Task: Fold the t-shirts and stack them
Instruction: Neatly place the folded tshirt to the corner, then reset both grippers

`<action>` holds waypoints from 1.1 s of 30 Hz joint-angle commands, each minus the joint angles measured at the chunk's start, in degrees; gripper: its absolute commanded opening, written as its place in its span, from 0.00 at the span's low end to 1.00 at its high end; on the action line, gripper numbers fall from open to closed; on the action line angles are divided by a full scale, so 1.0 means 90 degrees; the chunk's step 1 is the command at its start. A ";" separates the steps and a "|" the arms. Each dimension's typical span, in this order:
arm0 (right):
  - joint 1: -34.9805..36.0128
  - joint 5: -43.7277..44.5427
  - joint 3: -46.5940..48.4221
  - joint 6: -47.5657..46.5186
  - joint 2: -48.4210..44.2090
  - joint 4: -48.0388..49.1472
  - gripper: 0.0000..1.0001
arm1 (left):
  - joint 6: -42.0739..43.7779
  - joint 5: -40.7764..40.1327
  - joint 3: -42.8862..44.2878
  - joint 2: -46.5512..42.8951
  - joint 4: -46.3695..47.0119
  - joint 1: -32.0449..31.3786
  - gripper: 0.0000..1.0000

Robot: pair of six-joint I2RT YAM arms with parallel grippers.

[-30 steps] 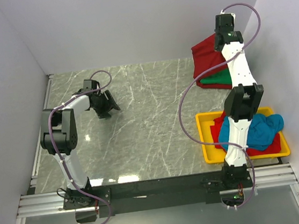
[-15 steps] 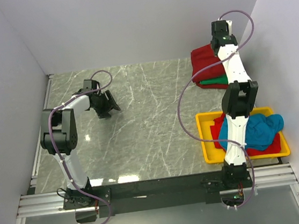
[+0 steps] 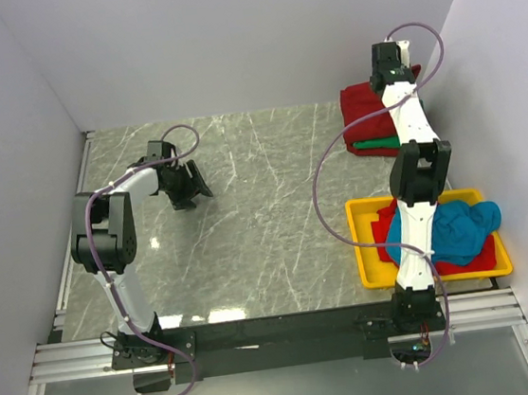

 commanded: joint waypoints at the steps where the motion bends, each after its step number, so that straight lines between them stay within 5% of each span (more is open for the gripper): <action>1: -0.0130 0.0504 -0.0020 -0.0118 0.0012 0.0346 0.01 | 0.0283 -0.0117 0.0025 -0.0085 -0.0435 -0.0013 0.71; 22: -0.0374 0.0700 -0.0108 0.0146 0.0149 0.0238 0.02 | 0.0606 -0.0205 0.0220 -0.0153 -0.0680 -0.0013 0.72; 24: -0.0374 0.0816 -0.0127 0.0205 0.0129 0.0238 0.33 | 0.0625 -0.0244 0.0201 -0.0279 -0.0670 -0.0013 0.72; 26: -0.0374 0.0895 -0.0185 0.0244 0.0023 0.0238 0.76 | 0.0616 -0.0274 0.0152 -0.0377 -0.0641 -0.0013 0.72; 27: -0.0374 0.0885 -0.0302 0.0437 -0.0046 0.0248 0.88 | 0.0606 -0.0274 0.0123 -0.0494 -0.0592 -0.0013 0.72; 33: -0.0335 0.0720 -0.2270 0.0751 -0.1421 0.1194 0.90 | 0.0430 -0.0381 -0.0131 -0.1002 -0.0338 -0.0013 0.72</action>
